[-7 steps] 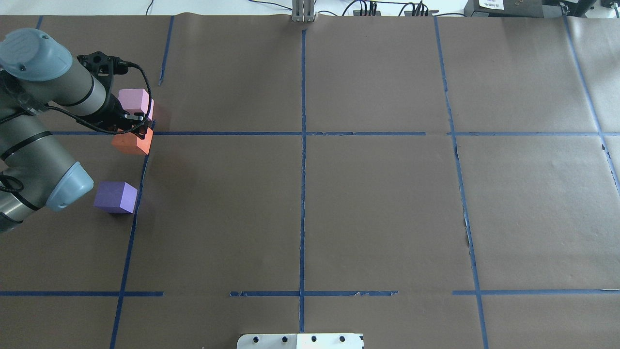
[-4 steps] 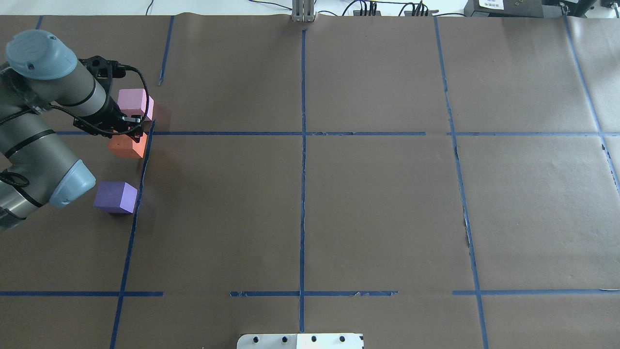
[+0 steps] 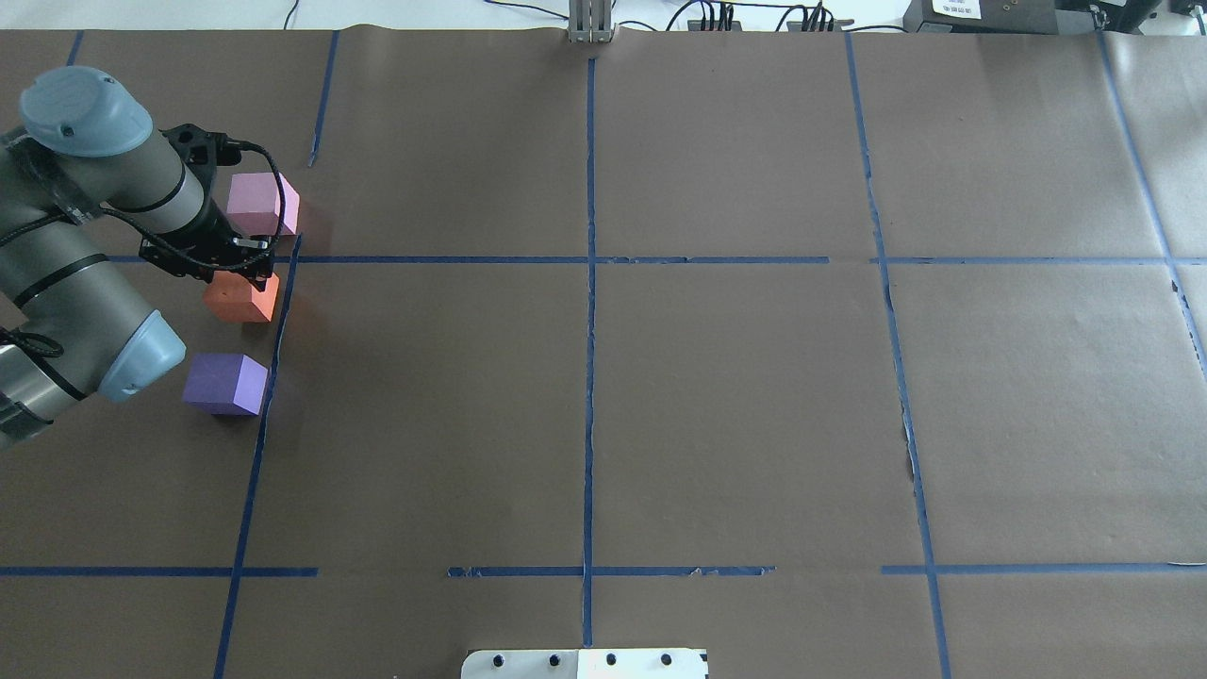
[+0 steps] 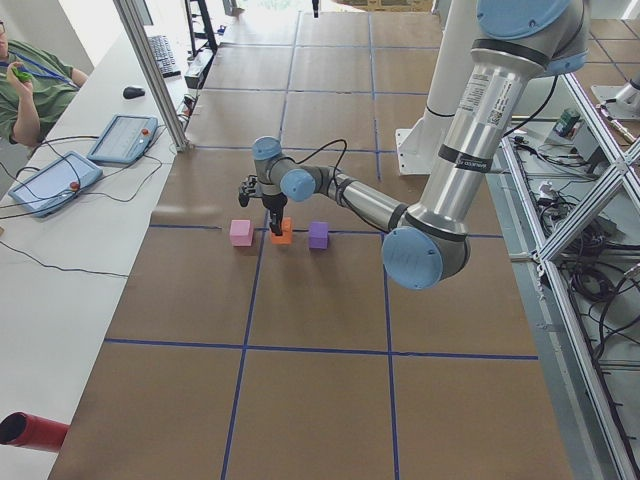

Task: Arrange blocks in a line
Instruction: 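Lower the orange cube between the pink and purple cubes, then open the left gripper and raise it away from the cubes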

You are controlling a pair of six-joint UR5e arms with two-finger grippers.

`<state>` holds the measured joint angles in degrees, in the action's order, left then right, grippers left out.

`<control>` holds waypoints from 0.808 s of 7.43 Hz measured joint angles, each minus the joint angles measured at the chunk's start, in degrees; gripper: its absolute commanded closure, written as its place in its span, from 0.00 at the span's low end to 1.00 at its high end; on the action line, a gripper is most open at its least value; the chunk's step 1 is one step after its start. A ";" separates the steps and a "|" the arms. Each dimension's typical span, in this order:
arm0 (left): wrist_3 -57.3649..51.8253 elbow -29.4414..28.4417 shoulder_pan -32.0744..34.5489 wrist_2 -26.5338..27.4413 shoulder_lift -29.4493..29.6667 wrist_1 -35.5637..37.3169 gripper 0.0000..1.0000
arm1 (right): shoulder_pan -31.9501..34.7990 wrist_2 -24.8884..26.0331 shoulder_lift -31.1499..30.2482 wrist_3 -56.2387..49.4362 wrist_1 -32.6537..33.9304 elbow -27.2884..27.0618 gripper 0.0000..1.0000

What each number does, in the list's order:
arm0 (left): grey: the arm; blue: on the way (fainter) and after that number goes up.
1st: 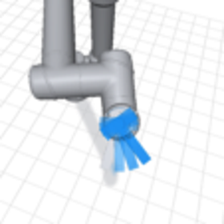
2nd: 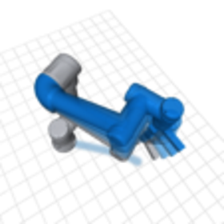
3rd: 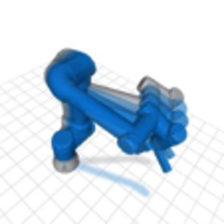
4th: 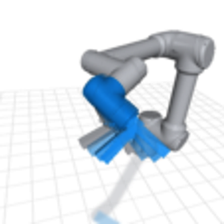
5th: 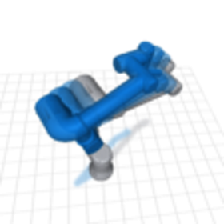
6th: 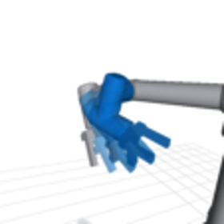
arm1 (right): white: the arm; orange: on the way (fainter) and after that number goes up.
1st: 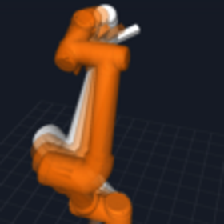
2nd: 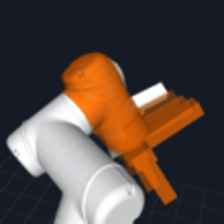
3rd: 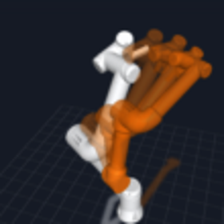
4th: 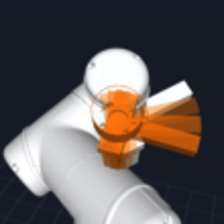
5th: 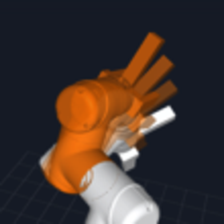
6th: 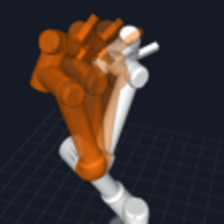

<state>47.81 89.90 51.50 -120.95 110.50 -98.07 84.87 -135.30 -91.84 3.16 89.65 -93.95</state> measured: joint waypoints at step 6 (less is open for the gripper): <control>-0.20 0.07 0.79 -0.12 0.44 -0.05 0.00 | 0.03 -0.03 0.00 0.00 0.00 0.00 0.00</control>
<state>47.62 89.97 52.29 -121.07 110.94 -98.11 84.90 -135.33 -91.84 3.16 89.65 -93.95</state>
